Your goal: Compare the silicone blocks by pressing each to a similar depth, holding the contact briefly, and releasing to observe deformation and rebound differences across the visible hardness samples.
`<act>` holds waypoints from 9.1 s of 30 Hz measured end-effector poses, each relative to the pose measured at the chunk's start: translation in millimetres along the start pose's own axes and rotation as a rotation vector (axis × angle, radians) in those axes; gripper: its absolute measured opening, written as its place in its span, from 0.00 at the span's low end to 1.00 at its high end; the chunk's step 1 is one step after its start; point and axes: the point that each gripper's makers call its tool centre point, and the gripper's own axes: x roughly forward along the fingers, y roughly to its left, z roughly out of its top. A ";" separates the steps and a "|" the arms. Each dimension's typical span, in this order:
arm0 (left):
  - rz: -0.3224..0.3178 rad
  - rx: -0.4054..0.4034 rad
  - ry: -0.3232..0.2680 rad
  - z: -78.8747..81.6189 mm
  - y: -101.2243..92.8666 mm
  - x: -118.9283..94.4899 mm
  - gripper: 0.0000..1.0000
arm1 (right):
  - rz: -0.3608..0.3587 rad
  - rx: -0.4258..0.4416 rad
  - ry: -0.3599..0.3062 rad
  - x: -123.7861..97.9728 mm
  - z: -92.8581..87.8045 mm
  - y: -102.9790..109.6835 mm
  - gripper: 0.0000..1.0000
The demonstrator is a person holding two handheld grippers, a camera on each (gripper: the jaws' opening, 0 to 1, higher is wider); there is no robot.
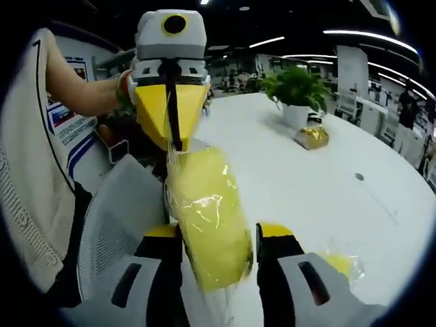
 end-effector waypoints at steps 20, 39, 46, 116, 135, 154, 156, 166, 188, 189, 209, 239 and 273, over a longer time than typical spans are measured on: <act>0.027 0.032 0.007 -5.7 0.4 -4.3 0.00 | -0.031 -0.133 0.015 0.8 0.9 -1.1 0.12; 0.049 0.035 0.013 -8.3 3.4 -5.5 0.00 | -0.045 -0.112 0.031 3.8 -0.8 -2.4 0.09; 0.056 0.023 0.008 -9.3 3.0 -8.0 0.00 | -0.042 -0.123 0.031 5.0 0.4 -2.5 0.09; 0.132 -0.208 -0.142 -16.5 27.0 -18.7 0.00 | -0.267 0.064 -0.163 -26.2 2.1 -22.2 0.50; 0.266 -0.352 -0.162 -59.1 86.8 -6.6 0.00 | -0.575 0.315 -0.458 -100.2 -22.5 -17.6 0.61; 0.397 -0.470 -0.184 -92.2 177.3 -16.8 0.00 | -0.714 0.398 -0.389 -139.8 -72.5 -17.7 0.59; 0.416 -0.480 -0.187 -96.5 186.7 -19.7 0.00 | -0.718 0.408 -0.374 -141.9 -77.6 -18.3 0.59; 0.497 -0.531 -0.157 -137.0 241.4 -29.9 0.00 | -0.691 0.482 -0.282 -138.1 -110.6 -10.6 0.57; 0.516 -0.601 -0.071 -196.0 274.2 -33.9 0.00 | -0.591 0.507 -0.183 -107.4 -122.5 -9.2 0.55; 0.517 -0.600 -0.071 -196.1 274.3 -34.0 0.00 | -0.585 0.503 -0.184 -106.0 -120.2 -9.4 0.55; 0.628 -0.458 -0.046 -183.1 241.2 -54.5 0.22 | -0.514 0.446 -0.188 -90.8 -103.9 4.1 0.55; 0.640 -0.221 -0.135 -125.4 26.6 -81.2 0.58 | -0.480 0.454 -0.322 -82.3 -80.5 20.8 0.64; 0.647 -0.339 -0.079 -161.8 0.6 -75.5 0.74 | -0.480 0.511 -0.327 -94.6 -89.3 22.4 0.67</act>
